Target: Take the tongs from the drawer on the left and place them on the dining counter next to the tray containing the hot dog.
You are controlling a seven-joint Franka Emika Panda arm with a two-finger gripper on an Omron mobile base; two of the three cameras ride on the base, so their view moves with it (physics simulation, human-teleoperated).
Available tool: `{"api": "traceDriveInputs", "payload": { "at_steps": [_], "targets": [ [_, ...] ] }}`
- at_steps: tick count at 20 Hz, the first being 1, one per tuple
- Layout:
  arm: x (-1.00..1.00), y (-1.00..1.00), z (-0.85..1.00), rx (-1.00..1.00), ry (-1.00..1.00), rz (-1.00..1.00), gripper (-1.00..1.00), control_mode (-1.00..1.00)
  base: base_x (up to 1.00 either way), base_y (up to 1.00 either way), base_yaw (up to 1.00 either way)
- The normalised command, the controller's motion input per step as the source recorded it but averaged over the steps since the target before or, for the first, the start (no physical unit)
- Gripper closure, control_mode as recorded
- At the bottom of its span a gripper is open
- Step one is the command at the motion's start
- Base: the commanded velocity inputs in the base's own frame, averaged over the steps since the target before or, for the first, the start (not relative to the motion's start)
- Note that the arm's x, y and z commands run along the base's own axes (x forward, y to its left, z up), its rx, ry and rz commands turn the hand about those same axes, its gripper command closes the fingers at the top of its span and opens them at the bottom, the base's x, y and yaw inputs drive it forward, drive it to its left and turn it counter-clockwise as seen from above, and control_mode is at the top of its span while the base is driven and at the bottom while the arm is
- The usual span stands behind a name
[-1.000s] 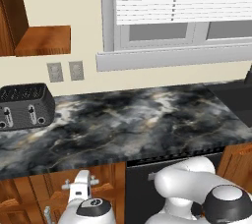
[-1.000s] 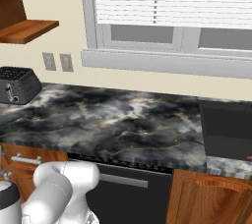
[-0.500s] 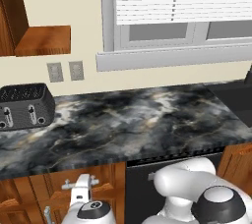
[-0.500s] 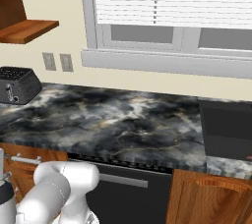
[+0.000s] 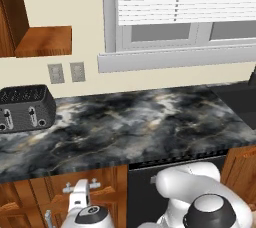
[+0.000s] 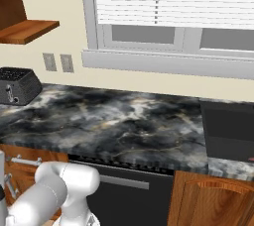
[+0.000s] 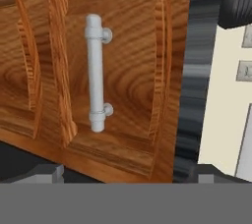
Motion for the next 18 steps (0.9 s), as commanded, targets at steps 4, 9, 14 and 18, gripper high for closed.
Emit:
{"api": "traceDriveInputs", "payload": {
  "at_steps": [4, 9, 14, 18],
  "targets": [
    [0.09, 0.06, -0.12, 0.0, 0.0, 0.0, -1.0, -1.0, 0.0, 0.0, 0.0],
    [0.25, 0.0, -0.1, 0.0, 0.0, 0.0, -1.0, -1.0, 0.0, 0.0, 0.0],
    [0.28, 0.06, -0.2, -0.01, 0.0, 0.0, -1.0, -1.0, 0.0, 0.0, 0.0],
    [0.25, 0.11, -0.27, -0.03, 0.0, 0.0, -1.0, -1.0, 0.0, 0.0, 0.0]
  ]
}}
